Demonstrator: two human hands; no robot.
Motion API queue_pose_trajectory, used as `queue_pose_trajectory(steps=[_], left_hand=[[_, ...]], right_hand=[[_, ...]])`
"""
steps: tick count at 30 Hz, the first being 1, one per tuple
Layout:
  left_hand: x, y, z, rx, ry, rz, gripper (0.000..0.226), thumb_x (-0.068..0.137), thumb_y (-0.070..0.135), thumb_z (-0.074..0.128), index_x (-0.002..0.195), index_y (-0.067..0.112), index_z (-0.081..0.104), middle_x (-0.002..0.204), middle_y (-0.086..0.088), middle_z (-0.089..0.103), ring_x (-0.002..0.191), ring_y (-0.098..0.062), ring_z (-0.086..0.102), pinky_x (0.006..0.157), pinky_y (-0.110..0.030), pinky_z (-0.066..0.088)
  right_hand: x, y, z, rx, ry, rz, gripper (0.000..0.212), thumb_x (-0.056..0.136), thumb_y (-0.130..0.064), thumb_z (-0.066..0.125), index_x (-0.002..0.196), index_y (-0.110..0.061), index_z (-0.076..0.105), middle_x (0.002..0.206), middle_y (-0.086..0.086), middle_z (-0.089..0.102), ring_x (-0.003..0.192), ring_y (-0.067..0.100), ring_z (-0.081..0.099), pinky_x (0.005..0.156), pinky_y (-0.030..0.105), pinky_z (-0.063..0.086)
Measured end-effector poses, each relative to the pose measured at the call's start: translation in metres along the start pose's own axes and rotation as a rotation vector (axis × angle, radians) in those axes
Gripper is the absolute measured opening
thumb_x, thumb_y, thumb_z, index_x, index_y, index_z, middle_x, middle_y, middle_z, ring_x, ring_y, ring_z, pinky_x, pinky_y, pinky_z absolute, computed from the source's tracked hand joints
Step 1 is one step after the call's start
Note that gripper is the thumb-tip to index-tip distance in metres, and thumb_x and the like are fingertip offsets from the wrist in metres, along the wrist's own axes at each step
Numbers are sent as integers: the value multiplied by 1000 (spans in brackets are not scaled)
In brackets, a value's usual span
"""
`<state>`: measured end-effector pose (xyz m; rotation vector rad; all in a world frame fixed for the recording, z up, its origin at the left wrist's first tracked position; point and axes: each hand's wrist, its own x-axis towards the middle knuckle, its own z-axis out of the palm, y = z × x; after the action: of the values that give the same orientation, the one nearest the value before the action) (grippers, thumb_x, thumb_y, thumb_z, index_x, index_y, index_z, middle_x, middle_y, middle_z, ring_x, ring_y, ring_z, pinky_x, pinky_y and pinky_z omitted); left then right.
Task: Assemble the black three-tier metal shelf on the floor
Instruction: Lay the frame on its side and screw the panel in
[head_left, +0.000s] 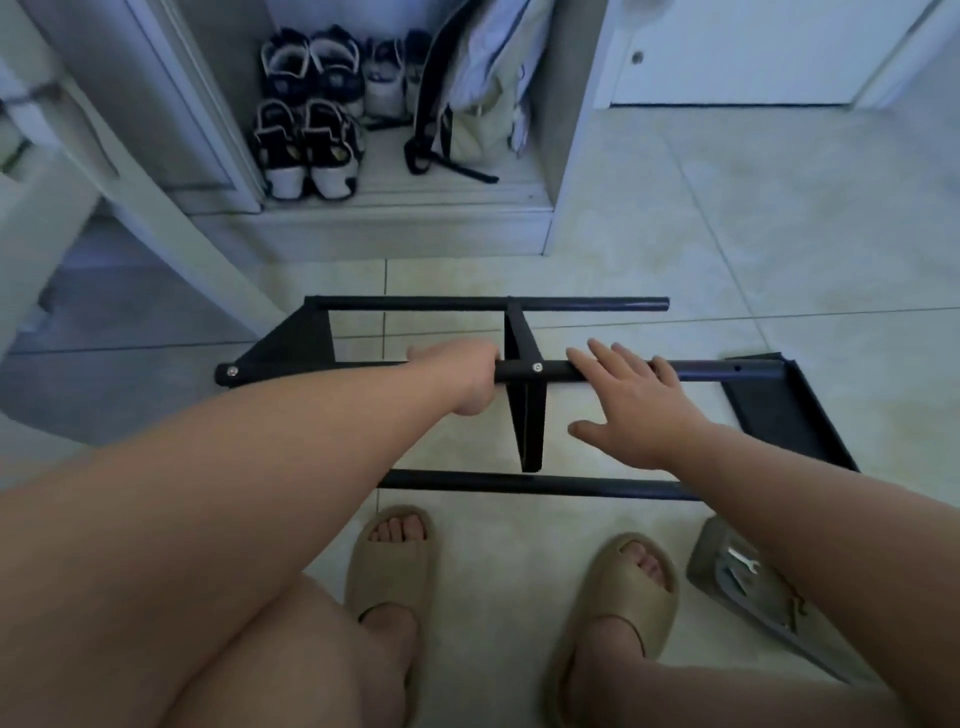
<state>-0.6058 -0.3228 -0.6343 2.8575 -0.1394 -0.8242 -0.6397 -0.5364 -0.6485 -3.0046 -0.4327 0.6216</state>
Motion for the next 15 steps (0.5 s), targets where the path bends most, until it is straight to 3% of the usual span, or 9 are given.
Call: queue_pose_trajectory(steps=[3, 7, 15], left_hand=[[-13, 7, -5, -14, 124, -71, 27, 92, 9, 49, 105, 32, 56, 107, 3, 61, 100, -28, 54, 91, -49, 40], [-23, 8, -3, 12, 255, -127, 55, 84, -2, 55, 127, 32, 52, 127, -4, 45, 122, -33, 43, 102, -62, 34], [5, -8, 0, 41, 441, -111, 64, 81, -8, 49, 132, 30, 43, 135, -6, 41, 122, -31, 39, 110, -70, 20]], right_hand=[[-8, -4, -9, 17, 70, 30, 83, 98, -60, 46, 161, -37, -3, 170, -6, -8, 156, 20, -11, 126, 53, -3], [-7, -9, -9, 25, 171, 32, 78, 99, -66, 33, 161, -37, -6, 170, -5, -13, 155, 23, -17, 125, 52, -6], [31, -9, -3, 71, 264, 38, 74, 100, -64, 26, 161, -38, -9, 168, -6, -21, 153, 21, -25, 125, 50, -7]])
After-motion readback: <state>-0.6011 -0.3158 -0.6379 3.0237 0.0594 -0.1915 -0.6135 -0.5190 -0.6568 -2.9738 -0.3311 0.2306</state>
